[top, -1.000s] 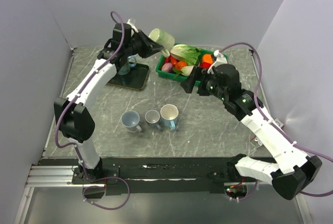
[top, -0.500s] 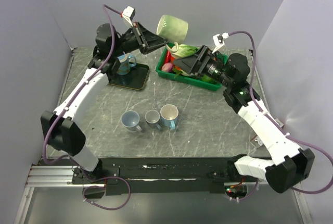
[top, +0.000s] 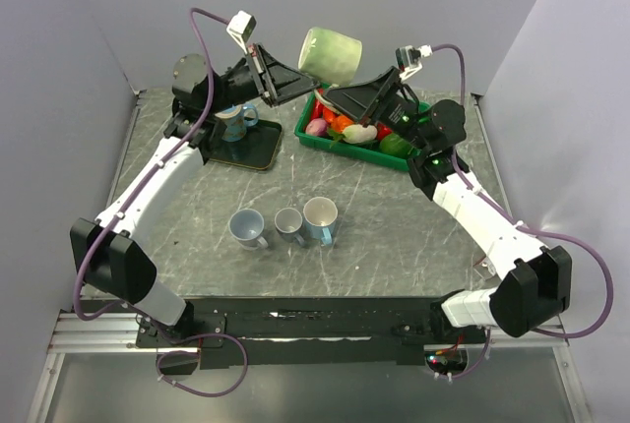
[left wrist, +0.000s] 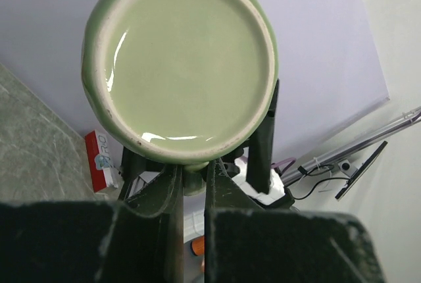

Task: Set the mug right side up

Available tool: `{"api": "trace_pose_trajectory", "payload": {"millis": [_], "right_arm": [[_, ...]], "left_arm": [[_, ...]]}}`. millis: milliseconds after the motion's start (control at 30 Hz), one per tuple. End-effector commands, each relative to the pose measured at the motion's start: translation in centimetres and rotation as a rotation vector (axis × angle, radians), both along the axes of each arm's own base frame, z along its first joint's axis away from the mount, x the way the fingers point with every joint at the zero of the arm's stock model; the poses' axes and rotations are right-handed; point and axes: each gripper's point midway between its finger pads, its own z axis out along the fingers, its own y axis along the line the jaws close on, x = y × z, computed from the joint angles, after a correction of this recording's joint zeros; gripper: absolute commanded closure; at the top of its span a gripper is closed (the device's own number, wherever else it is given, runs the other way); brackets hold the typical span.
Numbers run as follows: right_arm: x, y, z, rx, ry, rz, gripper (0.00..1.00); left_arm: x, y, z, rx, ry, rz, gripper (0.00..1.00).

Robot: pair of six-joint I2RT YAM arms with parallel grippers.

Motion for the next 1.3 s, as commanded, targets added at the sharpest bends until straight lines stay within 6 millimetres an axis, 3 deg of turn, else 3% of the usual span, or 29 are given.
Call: {"api": "trace_pose_trajectory", "payload": {"millis": [0,267,533,633,667,733,833,900,933,1000,1033,1067,1100,1133,1167,1200,1267], "right_arm": [[-2.2,-1.1,4.5,0.099,-0.148,0.016,0.03],[-0.8,-0.3,4.1,0.112,-0.081,0.048,0.33],[0.5,0.4,3.3,0.143,-0.009,0.081,0.52],[0.9,0.5,2.9,0.140,0.015,0.080,0.71],[1.0,0.5,2.8,0.136,0.020,0.080,0.85],[1.0,0.5,2.6,0.125,0.021,0.071,1.00],[1.2,0.5,2.1,0.100,0.030,0.053,1.00],[1.1,0.3,2.0,0.082,0.044,0.034,1.00],[1.3,0.2,1.9,0.063,0.030,0.011,1.00],[1.5,-0.2,1.6,0.021,0.036,-0.040,1.00],[1.5,-0.5,1.7,0.006,0.028,-0.065,1.00],[1.1,-0.9,2.1,-0.007,0.016,-0.090,1.00],[1.9,-1.3,1.1,-0.063,0.029,-0.154,1.00],[2.1,-1.8,1.1,-0.095,0.028,-0.196,1.00],[1.5,-2.6,1.5,-0.122,0.007,-0.240,1.00],[2.1,-3.4,-0.9,-0.239,0.027,-0.310,1.00],[2.5,-6.1,-1.4,-0.306,0.028,-0.465,1.00]], "left_arm": [[-3.2,1.1,4.4,-0.070,-0.206,-0.007,0.99],[-2.9,0.9,4.0,-0.074,-0.195,-0.015,0.99],[-2.3,0.6,3.1,-0.069,-0.182,0.009,0.99],[-2.0,0.5,2.5,-0.051,-0.187,0.028,0.99],[-1.9,0.5,2.2,-0.046,-0.181,0.032,0.99],[-1.5,0.5,1.7,-0.029,-0.181,0.049,0.99],[-0.9,0.4,0.7,0.017,-0.173,0.077,0.97],[-0.5,0.4,0.5,0.042,-0.181,0.098,0.78],[0.1,0.5,-0.2,0.074,-0.173,0.129,0.44],[0.5,0.6,-0.5,0.106,-0.177,0.157,0.21],[1.0,0.6,-1.6,0.156,-0.171,0.175,0.07],[1.5,0.8,-1.6,0.176,-0.173,0.202,0.02],[1.9,0.9,-2.1,0.201,-0.175,0.222,0.01],[2.3,1.2,-2.5,0.242,-0.216,0.259,0.03],[3.4,1.9,-4.1,0.299,-0.176,0.326,0.04],[3.7,2.2,-4.8,0.328,-0.175,0.355,0.04],[4.5,3.4,-7.2,0.415,-0.168,0.426,0.04]]}}
